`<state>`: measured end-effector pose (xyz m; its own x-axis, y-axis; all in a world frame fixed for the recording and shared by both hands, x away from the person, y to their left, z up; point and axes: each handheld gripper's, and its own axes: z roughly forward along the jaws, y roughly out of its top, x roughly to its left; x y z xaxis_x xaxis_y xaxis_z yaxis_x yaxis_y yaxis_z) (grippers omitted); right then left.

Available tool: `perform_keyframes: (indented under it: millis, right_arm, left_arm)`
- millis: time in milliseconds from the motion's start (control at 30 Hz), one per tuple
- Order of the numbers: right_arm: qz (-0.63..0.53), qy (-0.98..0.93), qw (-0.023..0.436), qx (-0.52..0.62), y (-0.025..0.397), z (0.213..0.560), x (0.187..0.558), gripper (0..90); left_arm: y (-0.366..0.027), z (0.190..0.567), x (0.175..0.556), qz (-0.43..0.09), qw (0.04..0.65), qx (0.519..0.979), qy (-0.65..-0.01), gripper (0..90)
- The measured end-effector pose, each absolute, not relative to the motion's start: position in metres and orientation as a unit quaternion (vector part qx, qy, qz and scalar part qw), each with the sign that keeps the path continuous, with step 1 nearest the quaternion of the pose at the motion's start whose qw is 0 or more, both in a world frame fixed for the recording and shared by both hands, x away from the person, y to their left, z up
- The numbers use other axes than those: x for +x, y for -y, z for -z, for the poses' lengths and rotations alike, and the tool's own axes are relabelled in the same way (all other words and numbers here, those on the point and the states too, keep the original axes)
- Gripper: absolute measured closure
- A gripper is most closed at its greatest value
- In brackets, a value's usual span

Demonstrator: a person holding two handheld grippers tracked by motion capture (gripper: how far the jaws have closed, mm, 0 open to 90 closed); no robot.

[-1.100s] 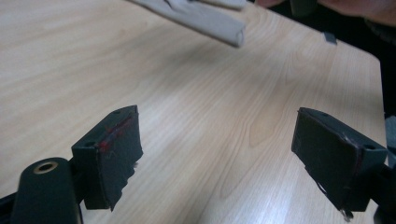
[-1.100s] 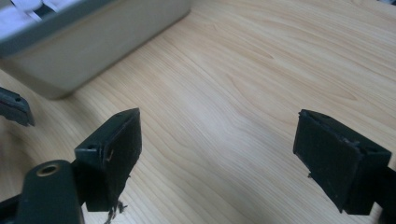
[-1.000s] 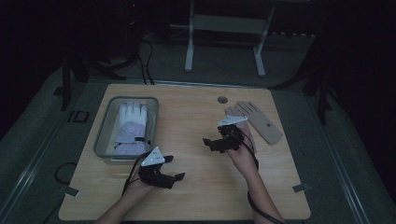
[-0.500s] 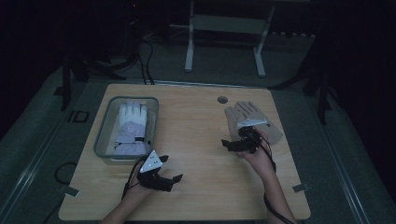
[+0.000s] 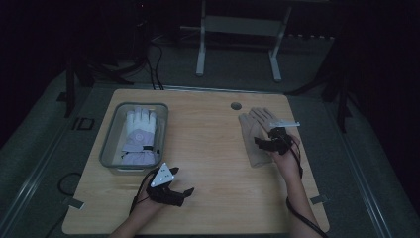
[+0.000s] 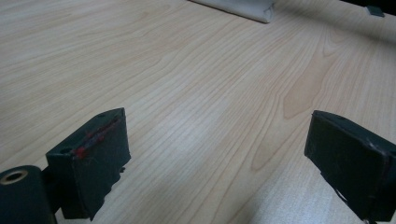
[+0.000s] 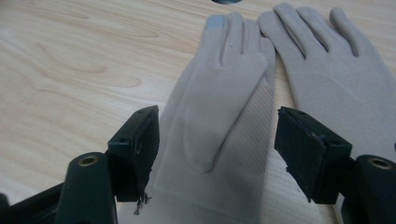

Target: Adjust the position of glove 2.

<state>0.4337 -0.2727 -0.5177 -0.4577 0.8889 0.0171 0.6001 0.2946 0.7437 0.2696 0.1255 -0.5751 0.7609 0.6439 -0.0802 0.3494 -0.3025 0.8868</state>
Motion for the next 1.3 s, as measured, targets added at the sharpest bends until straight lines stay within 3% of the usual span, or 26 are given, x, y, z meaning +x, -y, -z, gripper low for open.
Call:
perform_keyframes:
  millis: [167,233,533,633,767,800,833,933,1300]
  right_arm:
    - [-0.332,-0.783,0.197,0.487,0.268,0.529,0.452,30.8]
    - [-0.330,-0.785,0.195,0.486,0.266,0.533,0.459,31.4]
    - [-0.306,-0.803,0.179,0.480,0.261,0.546,0.481,34.2]
    - [-0.295,-0.807,0.192,0.474,0.258,0.549,0.480,37.8]
    - [-0.289,-0.810,0.197,0.471,0.256,0.548,0.477,46.9]
    - [-0.286,-0.810,0.197,0.473,0.254,0.547,0.476,59.6]
    - [-0.286,-0.810,0.197,0.473,0.254,0.547,0.476,59.6]
    - [-0.286,-0.807,0.193,0.480,0.249,0.545,0.475,74.2]
    - [-0.351,-0.764,0.150,0.520,0.228,0.523,0.453,77.9]
  left_arm:
    - [-0.125,0.575,0.269,-0.151,0.499,0.794,-0.313,6.3]
    - [-0.125,0.575,0.270,-0.151,0.496,0.796,-0.313,1.9]
    - [-0.126,0.575,0.272,-0.138,0.497,0.796,-0.317,1.9]
    - [-0.127,0.575,0.273,-0.136,0.499,0.794,-0.319,1.9]
    - [-0.127,0.575,0.273,-0.134,0.501,0.792,-0.321,1.9]
    - [-0.127,0.575,0.273,-0.133,0.500,0.793,-0.322,1.9]
    - [-0.127,0.575,0.273,-0.132,0.500,0.794,-0.321,1.9]
    - [-0.127,0.575,0.272,-0.131,0.499,0.794,-0.320,1.9]
    - [-0.126,0.575,0.272,-0.133,0.496,0.796,-0.321,1.9]
